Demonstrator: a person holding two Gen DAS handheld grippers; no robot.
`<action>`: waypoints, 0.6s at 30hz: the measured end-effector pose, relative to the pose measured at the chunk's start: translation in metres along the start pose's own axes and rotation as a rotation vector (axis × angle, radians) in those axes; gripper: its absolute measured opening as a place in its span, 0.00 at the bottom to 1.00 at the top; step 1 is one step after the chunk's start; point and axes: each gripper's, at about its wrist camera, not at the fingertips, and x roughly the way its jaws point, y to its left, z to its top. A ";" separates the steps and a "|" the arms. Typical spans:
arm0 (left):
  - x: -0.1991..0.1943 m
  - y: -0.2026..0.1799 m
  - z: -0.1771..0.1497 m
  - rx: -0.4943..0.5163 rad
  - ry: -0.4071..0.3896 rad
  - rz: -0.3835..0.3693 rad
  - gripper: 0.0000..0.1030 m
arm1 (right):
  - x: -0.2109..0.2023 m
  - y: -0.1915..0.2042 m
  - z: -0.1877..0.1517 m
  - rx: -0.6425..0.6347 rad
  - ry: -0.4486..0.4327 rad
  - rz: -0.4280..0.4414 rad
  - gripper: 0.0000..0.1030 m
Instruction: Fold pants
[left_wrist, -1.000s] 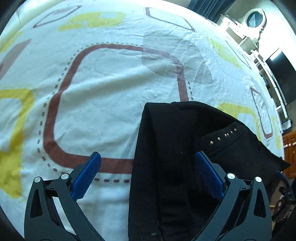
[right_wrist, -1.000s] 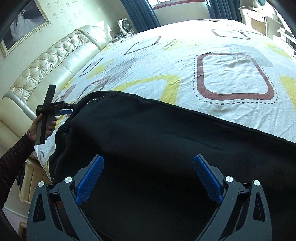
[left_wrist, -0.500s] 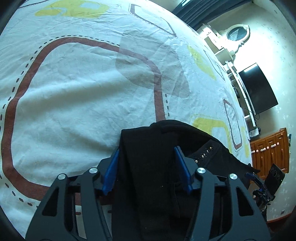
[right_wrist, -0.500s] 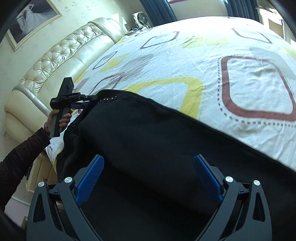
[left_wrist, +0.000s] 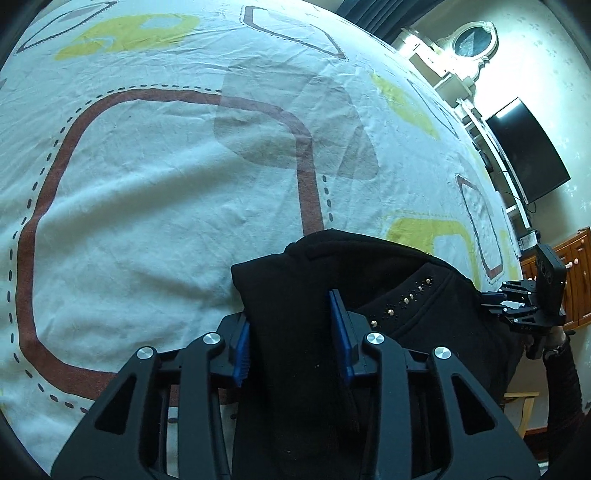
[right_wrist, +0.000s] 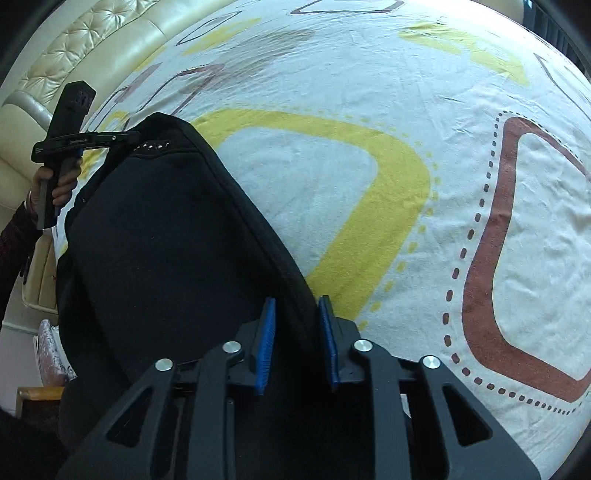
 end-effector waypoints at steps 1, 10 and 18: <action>0.000 0.000 0.001 -0.004 -0.001 0.001 0.34 | -0.002 0.001 0.000 -0.001 0.000 0.001 0.17; -0.017 0.000 0.002 -0.008 -0.079 -0.042 0.25 | -0.045 0.014 0.010 -0.026 -0.123 -0.134 0.07; -0.089 0.000 -0.017 -0.002 -0.283 -0.250 0.24 | -0.121 0.070 -0.024 -0.119 -0.357 -0.282 0.07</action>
